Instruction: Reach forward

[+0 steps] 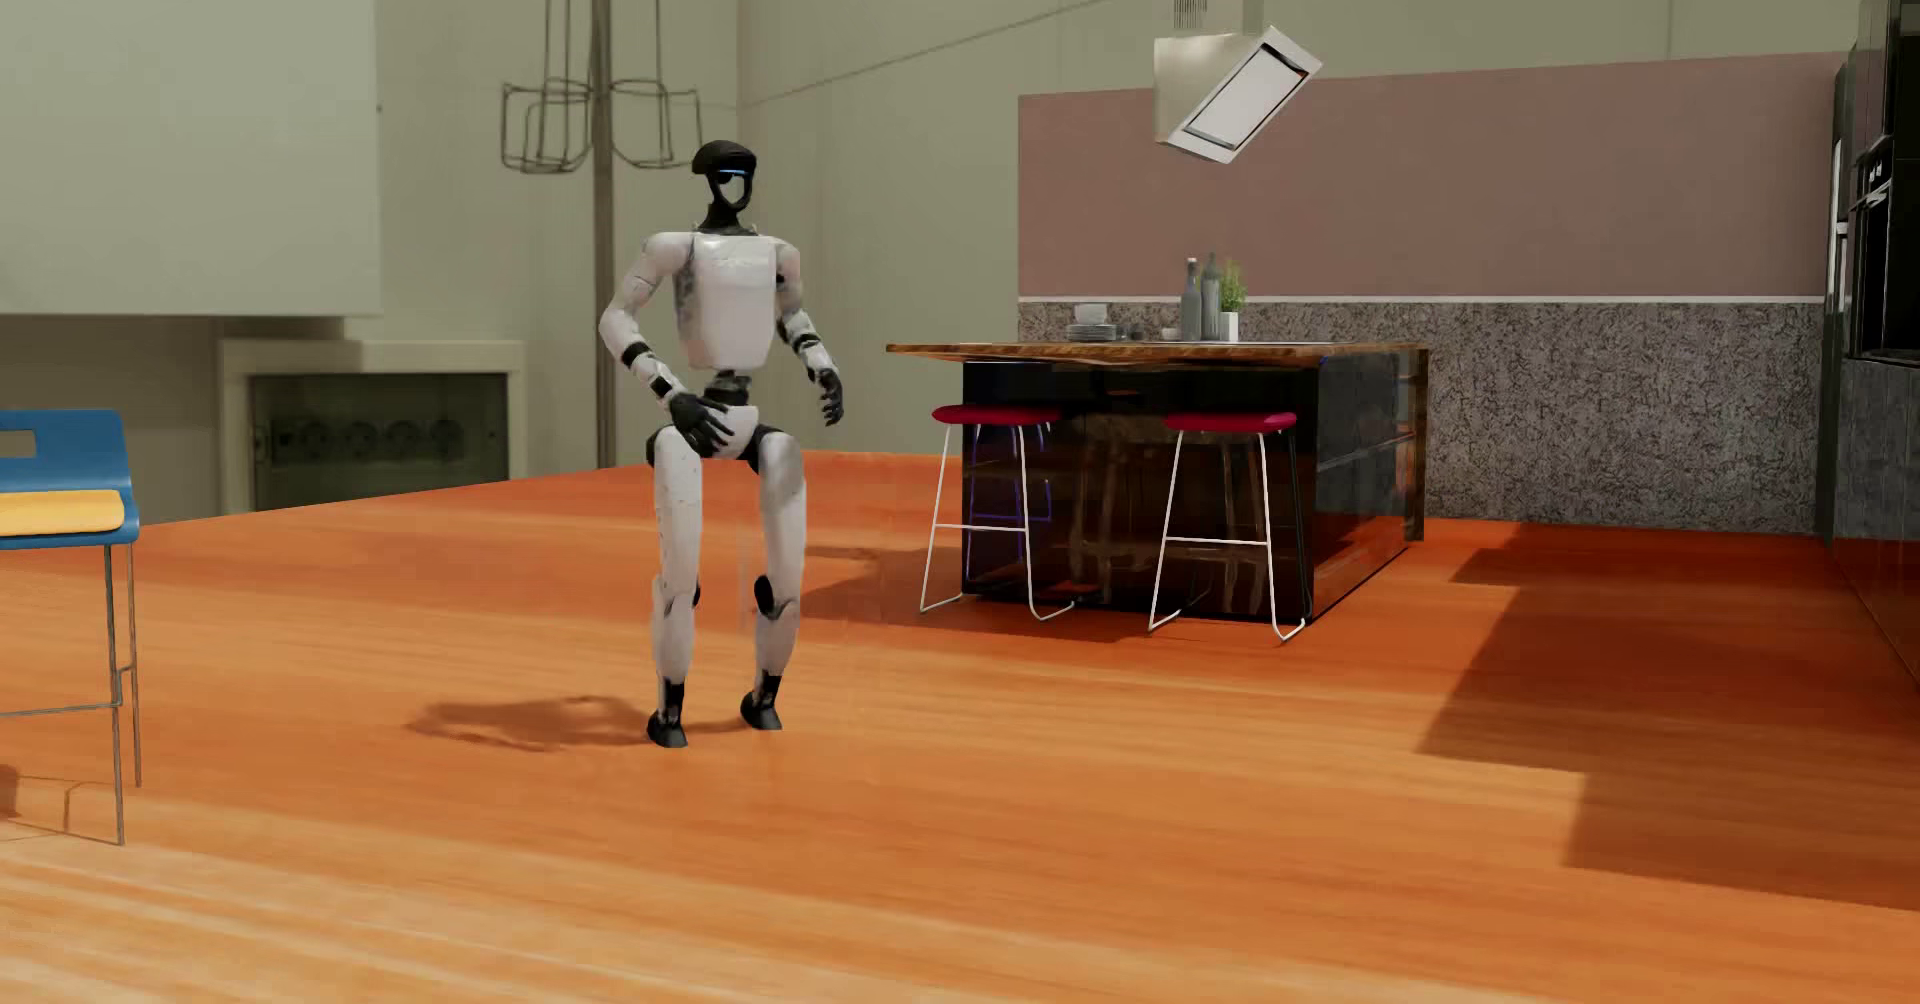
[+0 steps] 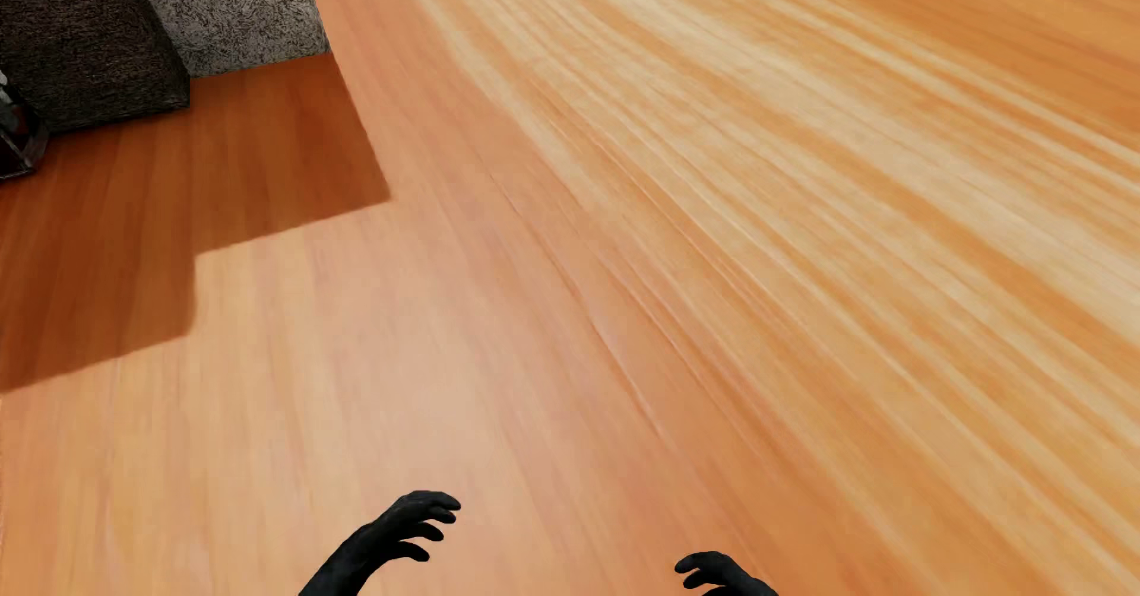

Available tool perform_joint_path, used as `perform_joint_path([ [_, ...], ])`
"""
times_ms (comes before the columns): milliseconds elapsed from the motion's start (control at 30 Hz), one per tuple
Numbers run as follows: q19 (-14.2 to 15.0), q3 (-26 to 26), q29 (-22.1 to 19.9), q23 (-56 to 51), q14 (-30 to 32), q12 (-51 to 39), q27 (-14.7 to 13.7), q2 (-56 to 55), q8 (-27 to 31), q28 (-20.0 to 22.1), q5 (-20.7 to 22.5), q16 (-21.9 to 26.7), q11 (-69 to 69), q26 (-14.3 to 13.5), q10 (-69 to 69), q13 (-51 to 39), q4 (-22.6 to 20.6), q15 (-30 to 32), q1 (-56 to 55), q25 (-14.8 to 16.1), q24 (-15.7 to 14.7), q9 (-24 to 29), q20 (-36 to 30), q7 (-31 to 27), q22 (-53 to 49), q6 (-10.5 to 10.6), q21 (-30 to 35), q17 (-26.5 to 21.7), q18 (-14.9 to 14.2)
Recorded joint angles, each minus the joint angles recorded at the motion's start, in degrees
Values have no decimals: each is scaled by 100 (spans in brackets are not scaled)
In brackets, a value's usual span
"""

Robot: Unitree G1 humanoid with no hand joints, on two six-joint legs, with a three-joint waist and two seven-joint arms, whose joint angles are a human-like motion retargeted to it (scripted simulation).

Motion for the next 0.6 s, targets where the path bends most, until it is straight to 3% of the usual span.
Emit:
perform_joint_path([
  [67,0,154,0,846,115,81,0,12,0,0,21,-37,-26,0,-78,58,13,40,26,0,0,-114,451,0,-682,48,-9,166,0],
  [133,0,-4,0,1646,110,-573,0,30,0,0,29,177,-60,0,32,9,-13,121,100,0,0,-179,773,0,-1097,97,104,265,0],
  [167,0,-188,0,1908,1752,-1185,0,29,0,0,30,362,-48,0,-1503,-28,-32,145,150,0,0,-193,876,0,-1127,133,197,267,0],
  [200,0,-418,0,2166,2759,-1901,0,37,0,0,29,584,-58,0,-1537,-109,-50,169,218,0,0,-197,958,0,-1015,174,318,246,0],
  [233,0,-666,0,2450,2578,-2715,0,54,0,0,24,872,-70,0,-1593,-246,-67,157,309,0,0,-182,884,0,-739,232,503,197,0],
  [333,0,-1339,0,3172,2533,-5465,0,48,0,0,30,1637,-15,0,-1792,-657,-105,-143,577,0,0,-117,-146,0,1046,566,898,-97,0],
  [433,0,-2092,0,3739,2856,-8040,0,43,0,0,55,2080,9,0,-1997,-1146,-156,-385,866,0,0,45,-2254,0,4079,968,1498,-522,0],
  [500,0,-2690,0,4012,3276,-9068,0,2,0,0,49,2162,31,0,-2434,-1460,-221,-515,1009,0,0,149,-3784,0,6265,1196,1838,-760,0],
  [533,0,-2951,0,4095,3277,-9336,0,-16,0,0,58,2213,65,0,-565,-1551,-249,-601,1080,0,0,202,-3982,0,7059,1268,1922,-829,0],
  [600,0,-3295,0,4249,3277,-9635,0,-72,0,0,68,2356,184,0,-605,-1589,-307,-787,1172,0,0,271,-3982,0,8064,1349,1933,-908,0],
])
